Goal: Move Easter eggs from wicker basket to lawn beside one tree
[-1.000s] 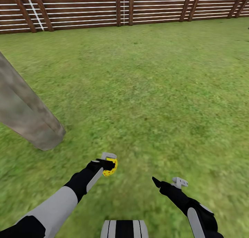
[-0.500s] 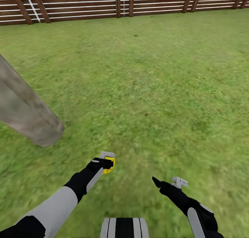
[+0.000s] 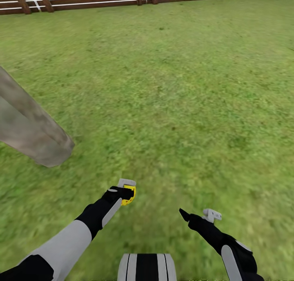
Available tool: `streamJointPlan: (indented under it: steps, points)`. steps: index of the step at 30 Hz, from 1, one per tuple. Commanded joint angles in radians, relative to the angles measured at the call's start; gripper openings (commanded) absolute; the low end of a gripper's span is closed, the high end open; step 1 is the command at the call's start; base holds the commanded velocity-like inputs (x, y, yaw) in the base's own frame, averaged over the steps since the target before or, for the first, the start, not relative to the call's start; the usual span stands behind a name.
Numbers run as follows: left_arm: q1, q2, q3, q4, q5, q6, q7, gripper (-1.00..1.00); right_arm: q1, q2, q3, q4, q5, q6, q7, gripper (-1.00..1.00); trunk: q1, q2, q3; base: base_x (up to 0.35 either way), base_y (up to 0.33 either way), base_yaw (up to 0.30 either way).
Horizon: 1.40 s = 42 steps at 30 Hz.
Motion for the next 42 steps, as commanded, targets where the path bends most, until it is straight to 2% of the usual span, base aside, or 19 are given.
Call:
streamJointPlan:
  steps: [1, 13, 17, 18, 33, 42]
  points:
    - [-0.001, 0.001, -0.005, -0.002, 0.010, 0.003, 0.010, -1.00, -0.001, 0.001, -0.003, -0.001, -0.002, 0.007, 0.005, 1.00, 0.000, -0.001, -0.005, 0.000, 0.000, 0.000]
    - [0.000, 0.001, -0.005, -0.002, 0.010, 0.002, 0.010, -1.00, -0.001, 0.002, -0.004, -0.001, -0.003, 0.007, 0.003, 1.00, 0.006, -0.003, -0.051, 0.000, 0.000, 0.000]
    - [0.000, 0.001, -0.005, -0.002, 0.010, 0.002, 0.010, -1.00, -0.001, 0.001, -0.004, -0.001, -0.003, 0.007, 0.003, 1.00, 0.006, -0.003, -0.051, 0.000, 0.000, 0.000]
    - [0.000, 0.001, -0.005, -0.002, 0.010, 0.003, 0.010, 1.00, -0.001, 0.001, -0.004, -0.001, -0.003, 0.007, 0.003, 1.00, 0.006, -0.003, -0.051, 0.000, 0.000, 0.000]
    - [0.000, 0.001, -0.005, -0.003, 0.010, 0.003, 0.010, 1.00, -0.001, 0.001, -0.004, -0.001, -0.003, 0.007, 0.003, 1.00, 0.006, -0.003, -0.051, 0.000, 0.000, 0.000]
    - [0.000, 0.001, 0.001, -0.002, 0.011, 0.004, 0.008, 1.00, -0.001, 0.002, -0.004, -0.001, -0.003, 0.007, 0.003, 1.00, 0.002, -0.001, -0.016, 0.000, 0.000, 0.000]
